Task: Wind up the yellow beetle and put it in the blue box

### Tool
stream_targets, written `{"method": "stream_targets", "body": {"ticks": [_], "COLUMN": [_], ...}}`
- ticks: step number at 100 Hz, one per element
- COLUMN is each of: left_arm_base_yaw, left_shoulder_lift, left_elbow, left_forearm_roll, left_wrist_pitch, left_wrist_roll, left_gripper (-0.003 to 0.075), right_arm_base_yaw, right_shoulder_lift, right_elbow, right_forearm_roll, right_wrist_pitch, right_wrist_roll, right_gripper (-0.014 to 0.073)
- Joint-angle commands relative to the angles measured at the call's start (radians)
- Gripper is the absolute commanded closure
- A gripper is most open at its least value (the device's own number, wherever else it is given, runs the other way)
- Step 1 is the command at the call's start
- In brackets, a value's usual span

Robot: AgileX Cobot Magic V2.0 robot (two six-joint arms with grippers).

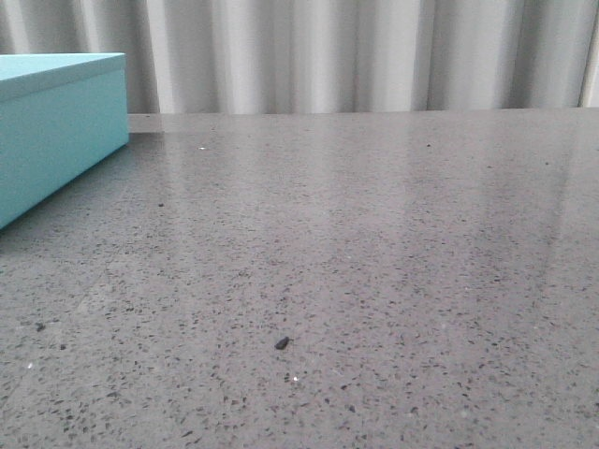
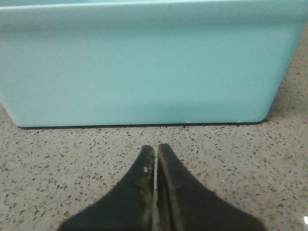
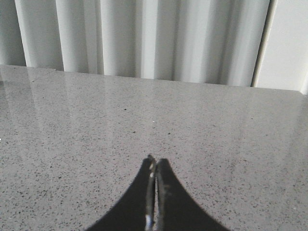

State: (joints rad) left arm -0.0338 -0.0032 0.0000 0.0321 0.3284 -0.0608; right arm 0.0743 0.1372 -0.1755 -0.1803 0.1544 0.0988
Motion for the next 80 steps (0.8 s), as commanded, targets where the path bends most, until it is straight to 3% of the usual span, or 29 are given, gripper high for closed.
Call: {"method": "stream_targets", "body": {"ticks": [1,31,54,58,71,80], "left_arm_base_yaw": [-0.002,-0.002,-0.002,-0.002,-0.002,-0.002], "left_shoulder_lift": [-0.033,-0.033,-0.033,-0.033,-0.033,-0.033], "left_elbow": [0.025,0.025,0.025,0.025,0.025,0.025], "left_forearm_roll": [0.0,0.0,0.0,0.0,-0.002,-0.002], "left_wrist_pitch": [-0.051,-0.051,-0.051,-0.051,-0.051,-0.051], "left_wrist_roll": [-0.008,-0.008,-0.008,-0.008,-0.008,-0.008], "left_gripper": [0.0741,0.0741,0.0741,0.0741,0.0741,0.0741], "right_arm_base_yaw": [-0.002,-0.082,-0.099,-0.099,-0.099,-0.099], "right_shoulder_lift": [-0.003,-0.145,-0.166,-0.166,-0.166,-0.166], "right_elbow": [-0.027,0.011,0.212,0.198,0.206,0.206], "right_forearm_roll": [-0.016,-0.08,-0.028,-0.021,-0.025,-0.025], "right_wrist_pitch": [-0.079,-0.049,-0.223,-0.131,-0.09,0.013], "right_wrist_roll": [-0.004,-0.004,-0.004,-0.004,-0.004,-0.004], "right_gripper": [0.0655,0.0655,0.0655,0.0655,0.0655,0.0655]}}
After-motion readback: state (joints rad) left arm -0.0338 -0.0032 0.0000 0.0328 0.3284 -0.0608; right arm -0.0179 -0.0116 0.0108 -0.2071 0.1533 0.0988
